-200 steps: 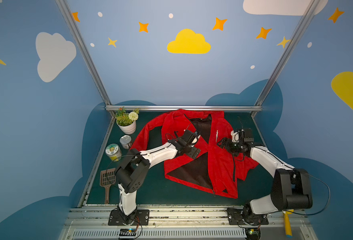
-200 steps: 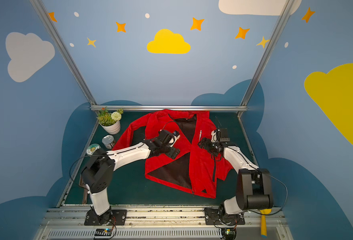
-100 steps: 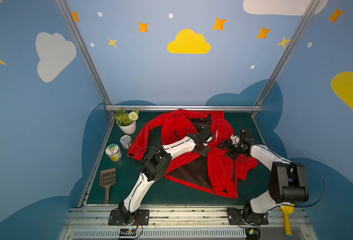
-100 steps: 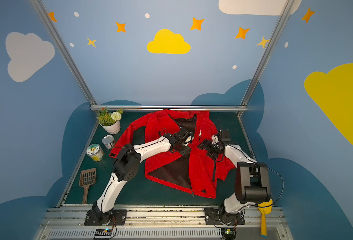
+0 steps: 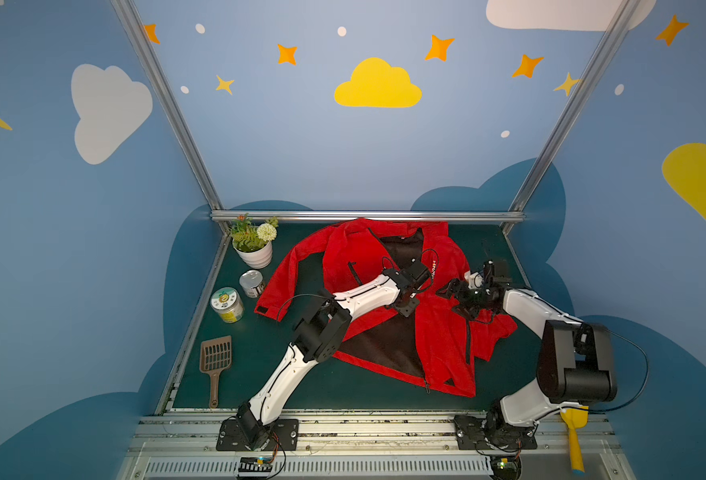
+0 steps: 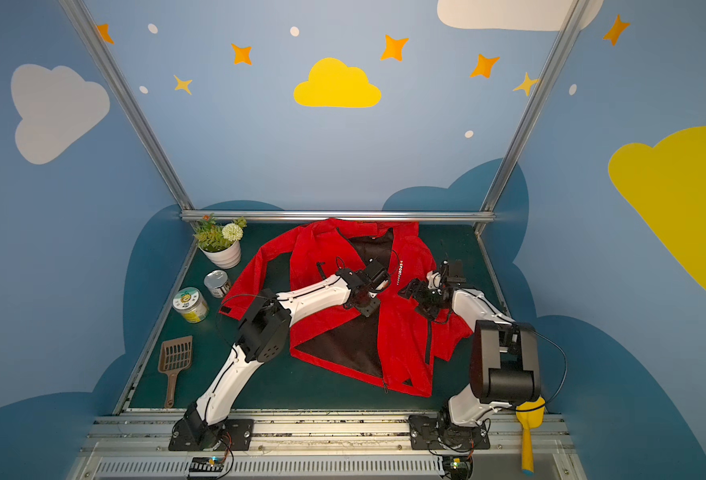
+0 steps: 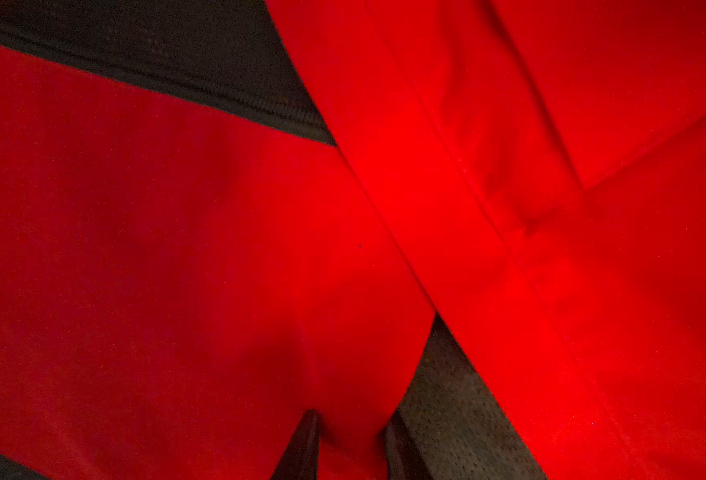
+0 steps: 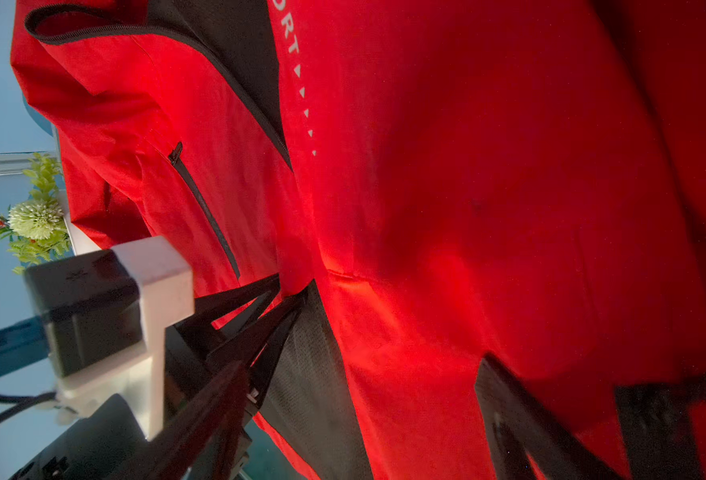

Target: Zip up the jacket

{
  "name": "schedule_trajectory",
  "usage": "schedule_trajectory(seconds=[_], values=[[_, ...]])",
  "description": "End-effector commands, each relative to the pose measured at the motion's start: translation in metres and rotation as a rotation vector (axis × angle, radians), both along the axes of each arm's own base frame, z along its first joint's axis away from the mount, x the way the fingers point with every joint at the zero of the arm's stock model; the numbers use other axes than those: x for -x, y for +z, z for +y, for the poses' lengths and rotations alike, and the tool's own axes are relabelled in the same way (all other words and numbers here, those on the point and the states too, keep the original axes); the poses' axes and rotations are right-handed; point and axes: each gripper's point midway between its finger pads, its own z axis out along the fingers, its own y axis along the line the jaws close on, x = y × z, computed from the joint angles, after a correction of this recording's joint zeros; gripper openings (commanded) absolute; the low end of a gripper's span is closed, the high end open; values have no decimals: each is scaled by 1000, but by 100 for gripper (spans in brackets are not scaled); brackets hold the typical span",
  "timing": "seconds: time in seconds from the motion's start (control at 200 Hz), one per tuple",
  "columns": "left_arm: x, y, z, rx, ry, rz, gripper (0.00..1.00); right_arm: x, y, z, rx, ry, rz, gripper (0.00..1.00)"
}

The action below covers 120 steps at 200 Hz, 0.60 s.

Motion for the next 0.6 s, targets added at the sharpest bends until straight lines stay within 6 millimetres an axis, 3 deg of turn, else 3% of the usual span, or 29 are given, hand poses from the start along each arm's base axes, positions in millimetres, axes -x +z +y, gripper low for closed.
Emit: schedule_trajectory(seconds=[0.0,0.26,0.486,0.596], values=[[-5,18,5,-11,15,-34,17,6,-10,-3,0,-1,29,87],[-3,37,22,-54,5,-85,3,7,-17,-7,-8,-10,45,87],[31,53,49,-33,17,-70,3,6,-10,-5,-36,4,34,87],[50,61,57,41,36,-58,3,7,1,5,-103,27,21,86]])
